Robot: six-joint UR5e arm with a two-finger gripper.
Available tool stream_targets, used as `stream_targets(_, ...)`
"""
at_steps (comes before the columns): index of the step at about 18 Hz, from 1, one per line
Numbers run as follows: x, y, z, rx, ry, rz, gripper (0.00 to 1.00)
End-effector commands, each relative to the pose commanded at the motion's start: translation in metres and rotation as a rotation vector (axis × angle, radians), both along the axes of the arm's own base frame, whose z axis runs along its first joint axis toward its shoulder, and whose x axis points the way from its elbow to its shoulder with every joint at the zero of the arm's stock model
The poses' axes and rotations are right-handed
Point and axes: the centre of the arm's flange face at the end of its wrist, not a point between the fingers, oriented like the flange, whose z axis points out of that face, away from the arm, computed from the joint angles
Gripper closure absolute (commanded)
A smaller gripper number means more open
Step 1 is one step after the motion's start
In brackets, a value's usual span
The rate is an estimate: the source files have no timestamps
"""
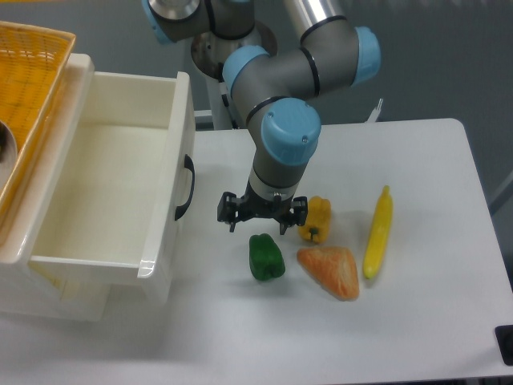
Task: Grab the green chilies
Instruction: 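Move the gripper over the green bell pepper and lower onto it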
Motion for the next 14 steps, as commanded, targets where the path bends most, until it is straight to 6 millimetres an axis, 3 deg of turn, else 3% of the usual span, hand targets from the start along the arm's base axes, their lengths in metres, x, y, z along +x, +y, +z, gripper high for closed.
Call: stream_targets(14,-0.007,0.003,-0.076,-0.133,-0.058,0.032,0.0)
